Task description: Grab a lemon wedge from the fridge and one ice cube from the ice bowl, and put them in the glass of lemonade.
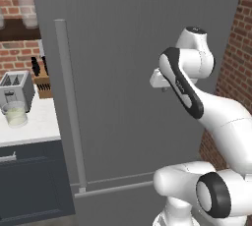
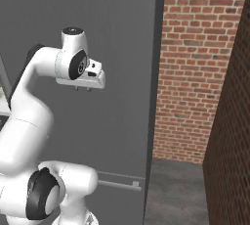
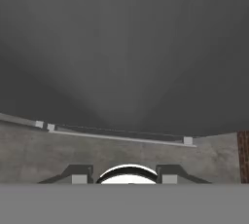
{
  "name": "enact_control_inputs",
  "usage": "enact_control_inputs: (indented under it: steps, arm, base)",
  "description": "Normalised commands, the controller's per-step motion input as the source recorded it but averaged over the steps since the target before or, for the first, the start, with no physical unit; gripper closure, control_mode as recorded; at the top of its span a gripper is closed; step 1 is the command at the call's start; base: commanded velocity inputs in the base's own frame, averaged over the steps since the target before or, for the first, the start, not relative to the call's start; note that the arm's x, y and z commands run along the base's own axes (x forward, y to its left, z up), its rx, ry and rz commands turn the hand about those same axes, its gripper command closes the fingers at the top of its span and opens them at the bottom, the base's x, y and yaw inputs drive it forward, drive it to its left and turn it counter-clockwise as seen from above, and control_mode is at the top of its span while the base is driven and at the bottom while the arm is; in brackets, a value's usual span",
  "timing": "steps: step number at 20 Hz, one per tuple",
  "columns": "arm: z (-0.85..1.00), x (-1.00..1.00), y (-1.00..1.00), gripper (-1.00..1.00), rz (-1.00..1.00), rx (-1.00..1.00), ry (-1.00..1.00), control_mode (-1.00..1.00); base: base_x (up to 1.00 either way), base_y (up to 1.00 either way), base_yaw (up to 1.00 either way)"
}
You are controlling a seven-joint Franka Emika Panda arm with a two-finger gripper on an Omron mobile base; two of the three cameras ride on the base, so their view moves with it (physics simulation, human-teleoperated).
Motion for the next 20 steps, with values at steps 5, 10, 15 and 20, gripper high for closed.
enact_control_inputs:
  steps: [5, 10, 15, 20]
  arm:
    - [0.0, -0.52, 0.0, -1.0, 0.0, 0.0, -0.2, -1.0]
    - [-0.06, -0.87, 0.0, -1.0, -0.07, 0.0, -0.22, -1.0]
    - [-0.23, -0.73, 0.0, -1.0, -0.11, 0.0, -0.05, -1.0]
    - [-0.38, -0.22, 0.0, -1.0, -0.17, 0.0, 0.08, -1.0]
  base:
    - [0.0, 0.0, 0.0]
    - [0.0, 0.0, 0.0]
    - [0.0, 0.0, 0.0]
    - [0.0, 0.0, 0.0]
